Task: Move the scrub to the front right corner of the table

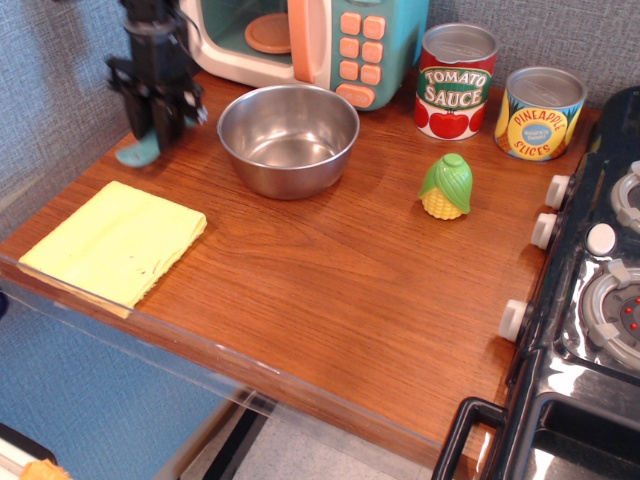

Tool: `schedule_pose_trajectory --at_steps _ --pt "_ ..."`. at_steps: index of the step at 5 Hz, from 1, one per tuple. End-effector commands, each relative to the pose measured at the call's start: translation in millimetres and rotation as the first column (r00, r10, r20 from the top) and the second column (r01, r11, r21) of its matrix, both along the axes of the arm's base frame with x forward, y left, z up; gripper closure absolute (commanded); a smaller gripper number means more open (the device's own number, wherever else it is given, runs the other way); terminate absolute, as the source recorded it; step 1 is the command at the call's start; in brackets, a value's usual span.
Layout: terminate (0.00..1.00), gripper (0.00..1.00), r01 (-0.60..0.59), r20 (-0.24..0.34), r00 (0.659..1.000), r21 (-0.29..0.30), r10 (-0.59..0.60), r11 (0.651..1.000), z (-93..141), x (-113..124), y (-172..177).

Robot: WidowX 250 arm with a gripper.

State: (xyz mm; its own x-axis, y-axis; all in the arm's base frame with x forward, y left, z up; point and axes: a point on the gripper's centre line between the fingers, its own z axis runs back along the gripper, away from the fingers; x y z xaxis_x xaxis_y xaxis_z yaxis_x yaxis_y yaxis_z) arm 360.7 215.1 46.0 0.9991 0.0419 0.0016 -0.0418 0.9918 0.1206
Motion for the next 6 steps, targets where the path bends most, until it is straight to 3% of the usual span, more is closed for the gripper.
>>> schedule_pose_trajectory --at_steps 1,2,3,4,5,6 --pt "0.00 1.00 -0.032 0.150 0.989 0.142 0.010 0.989 85 -38 -50" --pt "0.00 1.00 0.092 0.148 0.983 0.094 -0.105 0.991 83 -63 -96" --pt "0.00 1.00 0.226 0.131 0.964 0.069 -0.233 0.972 74 -83 -142" --pt "0.00 1.00 0.283 0.136 0.950 0.017 -0.282 0.959 63 -88 -190" --pt "0.00 1.00 0.325 0.080 0.945 -0.081 -0.319 0.942 42 -82 -239" --pt "0.00 1.00 0.322 0.027 0.947 -0.132 -0.321 0.937 20 -77 -260"
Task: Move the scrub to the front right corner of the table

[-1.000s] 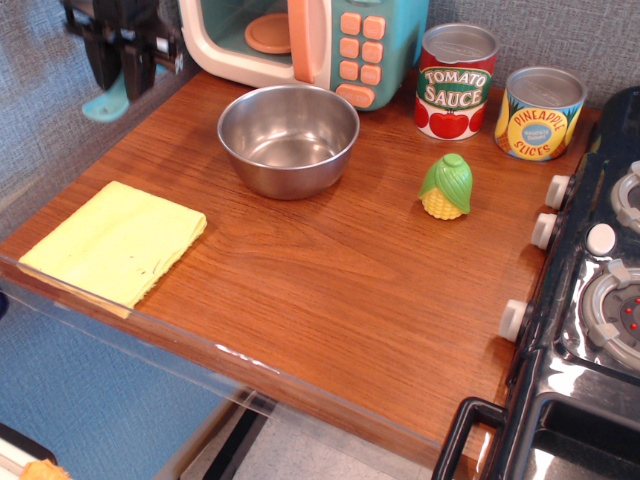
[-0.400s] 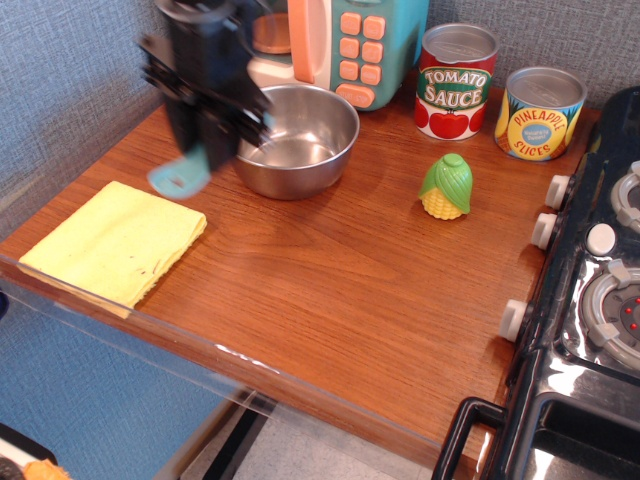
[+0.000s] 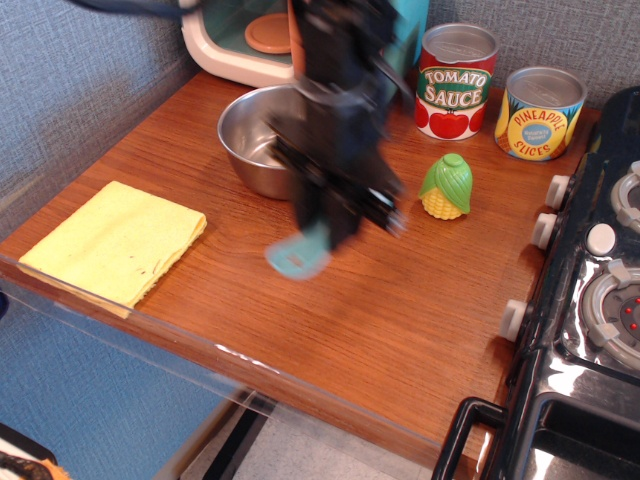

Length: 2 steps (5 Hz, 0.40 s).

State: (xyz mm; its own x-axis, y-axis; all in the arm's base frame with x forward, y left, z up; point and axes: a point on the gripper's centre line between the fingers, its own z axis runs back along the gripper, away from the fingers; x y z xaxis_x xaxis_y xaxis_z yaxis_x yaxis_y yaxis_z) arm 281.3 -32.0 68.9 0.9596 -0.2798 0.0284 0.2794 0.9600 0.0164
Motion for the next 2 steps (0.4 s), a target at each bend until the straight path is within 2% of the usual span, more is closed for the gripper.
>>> schedule_pose_trajectory --at_steps 1,2 --pt "0.00 1.00 -0.035 -0.066 0.997 -0.015 0.034 0.999 -29 2 -24" --pt "0.00 1.00 -0.100 -0.074 0.992 0.051 0.103 0.994 -46 -5 -27"
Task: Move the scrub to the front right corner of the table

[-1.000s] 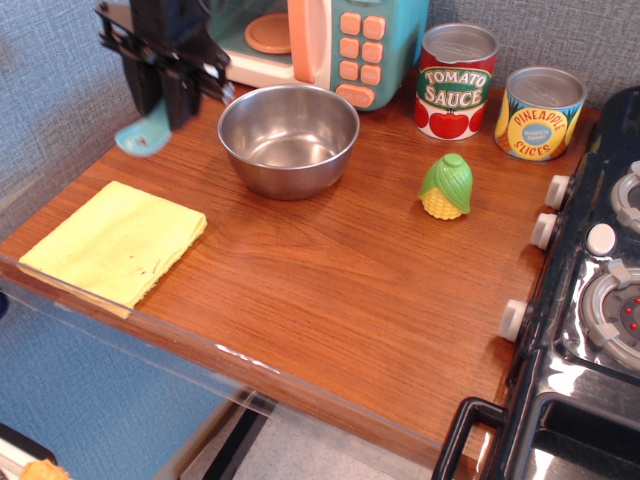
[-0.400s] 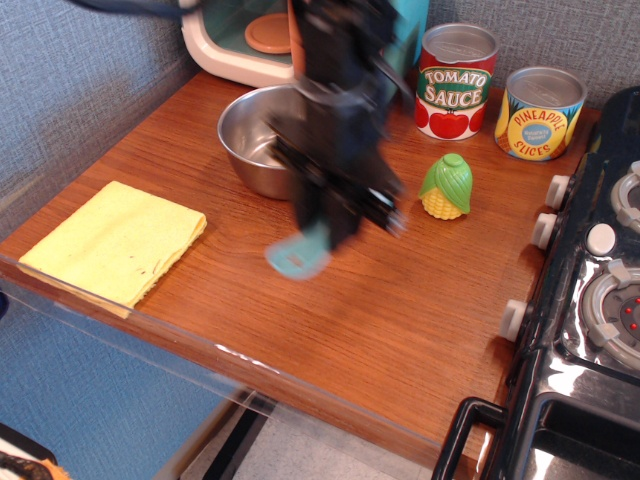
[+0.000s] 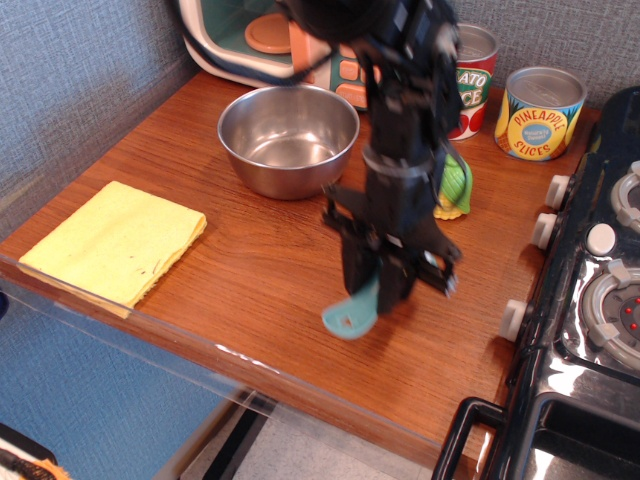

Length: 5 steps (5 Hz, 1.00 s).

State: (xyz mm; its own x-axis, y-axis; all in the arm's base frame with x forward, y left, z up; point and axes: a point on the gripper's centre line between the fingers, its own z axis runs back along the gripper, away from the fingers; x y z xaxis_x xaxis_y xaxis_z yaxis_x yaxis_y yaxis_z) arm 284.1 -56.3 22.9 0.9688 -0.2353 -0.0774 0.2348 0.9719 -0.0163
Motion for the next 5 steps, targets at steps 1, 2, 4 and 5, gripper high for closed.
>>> schedule_pose_trajectory --at_steps 1,2,4,5 --pt "0.00 1.00 -0.076 0.033 0.997 0.113 0.073 0.991 -11 -17 0" --pt "0.00 0.00 -0.072 0.048 0.997 0.125 0.066 0.990 -8 -20 0" --pt "0.00 0.00 -0.080 0.256 0.965 0.100 0.052 0.992 54 -18 11" --pt "0.00 0.00 -0.114 0.289 0.953 0.078 0.087 0.990 74 -22 20"
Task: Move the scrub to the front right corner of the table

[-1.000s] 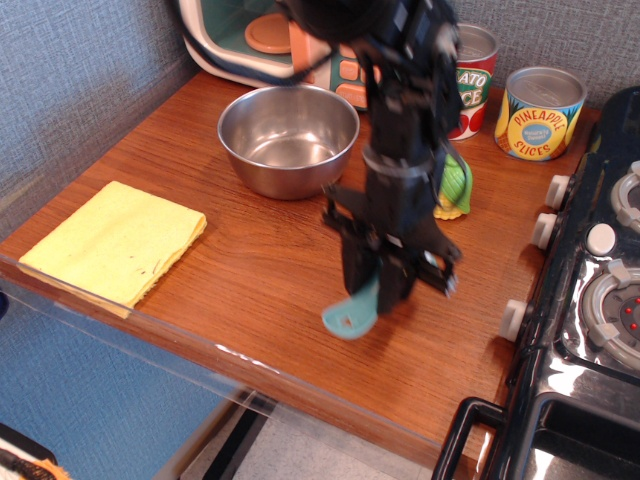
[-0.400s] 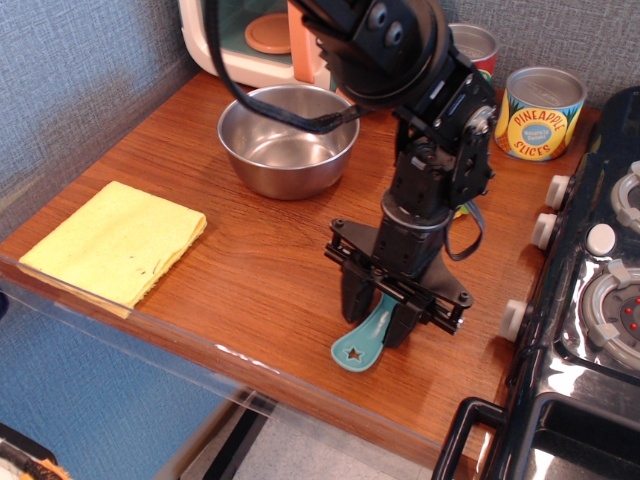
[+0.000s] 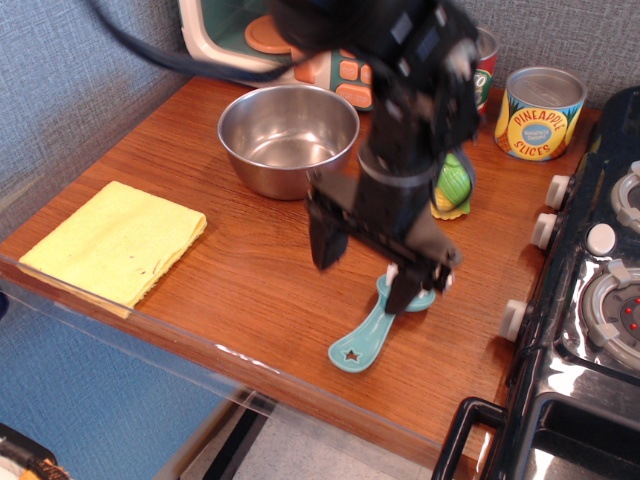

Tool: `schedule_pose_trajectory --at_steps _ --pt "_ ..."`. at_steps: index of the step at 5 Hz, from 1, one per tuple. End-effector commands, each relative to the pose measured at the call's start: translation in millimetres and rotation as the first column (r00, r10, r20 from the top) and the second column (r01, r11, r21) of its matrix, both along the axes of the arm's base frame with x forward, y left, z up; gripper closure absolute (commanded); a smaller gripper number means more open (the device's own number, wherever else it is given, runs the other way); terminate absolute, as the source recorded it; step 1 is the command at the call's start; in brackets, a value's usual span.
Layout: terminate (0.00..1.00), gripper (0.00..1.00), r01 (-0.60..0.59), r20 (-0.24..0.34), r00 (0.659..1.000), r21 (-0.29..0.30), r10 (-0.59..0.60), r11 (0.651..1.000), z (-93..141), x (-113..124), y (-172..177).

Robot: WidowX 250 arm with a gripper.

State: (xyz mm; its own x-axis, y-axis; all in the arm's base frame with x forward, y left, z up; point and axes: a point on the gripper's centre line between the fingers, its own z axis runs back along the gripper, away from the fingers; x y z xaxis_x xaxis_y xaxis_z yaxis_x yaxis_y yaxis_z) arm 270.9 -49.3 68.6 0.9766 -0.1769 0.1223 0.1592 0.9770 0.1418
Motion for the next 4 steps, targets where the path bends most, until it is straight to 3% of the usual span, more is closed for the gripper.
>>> schedule_pose_trajectory --at_steps 1,2,3,4 --pt "0.00 0.00 -0.045 0.009 0.999 -0.039 0.046 0.998 30.2 -10.3 24.3" --pt "0.00 0.00 0.001 -0.039 0.999 -0.059 -0.003 0.998 22.9 -9.5 27.6" --pt "0.00 0.00 0.001 -0.039 0.999 -0.059 -0.003 0.998 22.9 -9.5 27.6" --pt "1.00 0.00 0.001 -0.039 0.999 -0.059 -0.003 0.998 22.9 -9.5 27.6"
